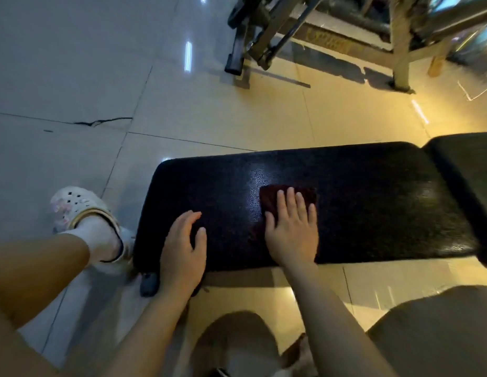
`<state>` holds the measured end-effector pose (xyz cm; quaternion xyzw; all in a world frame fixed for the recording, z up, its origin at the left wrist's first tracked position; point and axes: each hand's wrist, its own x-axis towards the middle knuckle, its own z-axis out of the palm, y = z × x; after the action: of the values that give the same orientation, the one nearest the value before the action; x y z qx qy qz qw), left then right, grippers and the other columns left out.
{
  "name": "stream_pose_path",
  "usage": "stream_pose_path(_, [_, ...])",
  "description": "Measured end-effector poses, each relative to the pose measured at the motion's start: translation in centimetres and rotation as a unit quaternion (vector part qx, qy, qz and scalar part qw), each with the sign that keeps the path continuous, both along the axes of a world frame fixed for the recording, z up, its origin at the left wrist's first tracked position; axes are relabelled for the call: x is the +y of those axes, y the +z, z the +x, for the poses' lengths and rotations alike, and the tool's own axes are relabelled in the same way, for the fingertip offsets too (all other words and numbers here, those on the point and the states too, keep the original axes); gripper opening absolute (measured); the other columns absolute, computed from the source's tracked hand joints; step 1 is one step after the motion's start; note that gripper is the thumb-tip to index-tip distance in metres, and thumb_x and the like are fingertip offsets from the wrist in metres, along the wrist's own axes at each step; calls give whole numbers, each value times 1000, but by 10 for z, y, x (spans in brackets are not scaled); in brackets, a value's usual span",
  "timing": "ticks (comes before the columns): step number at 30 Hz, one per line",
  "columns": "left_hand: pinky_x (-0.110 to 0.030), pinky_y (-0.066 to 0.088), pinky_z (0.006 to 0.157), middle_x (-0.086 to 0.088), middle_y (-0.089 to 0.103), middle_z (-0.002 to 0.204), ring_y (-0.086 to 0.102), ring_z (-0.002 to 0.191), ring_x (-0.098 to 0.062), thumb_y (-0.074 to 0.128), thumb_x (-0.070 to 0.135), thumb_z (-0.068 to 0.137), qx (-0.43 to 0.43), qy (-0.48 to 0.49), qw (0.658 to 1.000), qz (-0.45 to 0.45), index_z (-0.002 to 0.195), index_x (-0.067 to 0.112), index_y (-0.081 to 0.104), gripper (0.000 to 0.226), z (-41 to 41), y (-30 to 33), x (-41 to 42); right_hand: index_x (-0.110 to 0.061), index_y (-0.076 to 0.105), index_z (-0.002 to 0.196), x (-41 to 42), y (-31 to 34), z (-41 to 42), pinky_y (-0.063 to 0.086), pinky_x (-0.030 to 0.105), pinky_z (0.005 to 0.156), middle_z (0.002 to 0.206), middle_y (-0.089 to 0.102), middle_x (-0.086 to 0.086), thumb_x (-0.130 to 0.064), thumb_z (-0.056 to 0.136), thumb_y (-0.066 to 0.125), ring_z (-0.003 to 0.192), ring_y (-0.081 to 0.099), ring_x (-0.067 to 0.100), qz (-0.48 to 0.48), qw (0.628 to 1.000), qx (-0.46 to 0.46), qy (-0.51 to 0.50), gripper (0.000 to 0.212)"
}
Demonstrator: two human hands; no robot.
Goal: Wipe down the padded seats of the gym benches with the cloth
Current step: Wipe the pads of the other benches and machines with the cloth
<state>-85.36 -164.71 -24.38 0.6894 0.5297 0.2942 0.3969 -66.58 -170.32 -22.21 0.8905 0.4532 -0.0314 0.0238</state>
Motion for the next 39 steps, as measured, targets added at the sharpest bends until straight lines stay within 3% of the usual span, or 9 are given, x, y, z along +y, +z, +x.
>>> stream_pose_path(4, [-56, 42, 105, -10, 59, 129, 50, 127, -24, 42, 28, 97, -10, -74, 994, 76, 123, 7, 62, 39, 41, 0, -27, -20, 5, 157, -53, 35, 84, -5, 43, 122, 164, -1, 3, -53, 101, 16, 151, -4, 19, 26, 981, -49, -187, 65])
stream_pose_path(7, [-57, 36, 108, -9, 61, 127, 52, 126, -28, 34, 32, 95, 15, -51, 993, 106, 119, 9, 64, 45, 64, -7, -46, -18, 3, 157, -64, 41, 86, -5, 46, 121, 164, -3, 6, -52, 102, 14, 151, -7, 22, 3, 968, -52, -246, 65])
stream_pose_path(9, [-54, 28, 112, -9, 60, 130, 49, 130, -29, 34, 31, 96, 34, -8, 993, 114, 120, 10, 63, 43, 72, -12, -55, -18, -1, 156, -54, 33, 61, -9, 47, 120, 164, -7, 6, -51, 102, 11, 150, -10, 24, -14, 982, -55, -181, 64])
stream_pose_path(13, [-55, 18, 113, -12, 55, 135, 42, 134, -30, 35, 29, 97, 73, 40, 988, 129, 124, 9, 59, 41, 83, -27, -52, -23, -1, 156, 8, 6, 15, -14, 43, 120, 163, -10, 0, -48, 104, 13, 150, -13, 19, -56, 988, 24, 139, 60])
stream_pose_path(16, [-55, 17, 114, -13, 55, 134, 41, 134, -27, 36, 27, 97, 87, 24, 980, 176, 125, 8, 58, 40, 93, -30, -46, -25, 5, 157, 55, 1, 39, -13, 40, 118, 164, -3, -2, -48, 104, 19, 150, -9, 16, -78, 975, 48, 202, 59])
stream_pose_path(25, [-52, 16, 115, -7, 59, 131, 44, 133, -23, 36, 31, 97, 114, -5, 974, 196, 121, 12, 60, 39, 133, -24, -51, -18, 10, 157, 14, 67, 262, -2, 42, 122, 164, 2, 4, -58, 100, 18, 151, 1, 20, -54, 995, -42, -74, 70])
stream_pose_path(30, [-50, 17, 116, -5, 58, 133, 44, 133, -21, 34, 34, 97, 102, 2, 981, 167, 122, 13, 60, 42, 134, -23, -52, -14, 6, 157, 18, 63, 242, -7, 48, 120, 164, -2, 10, -57, 100, 17, 151, -4, 27, -42, 986, -44, -154, 72])
stream_pose_path(34, [-46, 15, 116, -5, 58, 132, 45, 131, -22, 35, 34, 96, 97, -1, 980, 173, 122, 14, 59, 40, 132, -27, -51, -17, 7, 157, 75, 28, 156, -9, 49, 120, 164, -1, 9, -56, 100, 19, 151, -6, 28, -47, 999, -23, -1, 70])
stream_pose_path(39, [-51, 22, 114, -8, 59, 131, 47, 130, -25, 33, 35, 96, 136, -22, 976, 171, 124, 13, 58, 43, 131, -29, -51, -25, 10, 157, 82, 4, 77, -9, 42, 120, 164, 0, 1, -54, 101, 23, 151, -5, 19, -93, 975, 40, 197, 65])
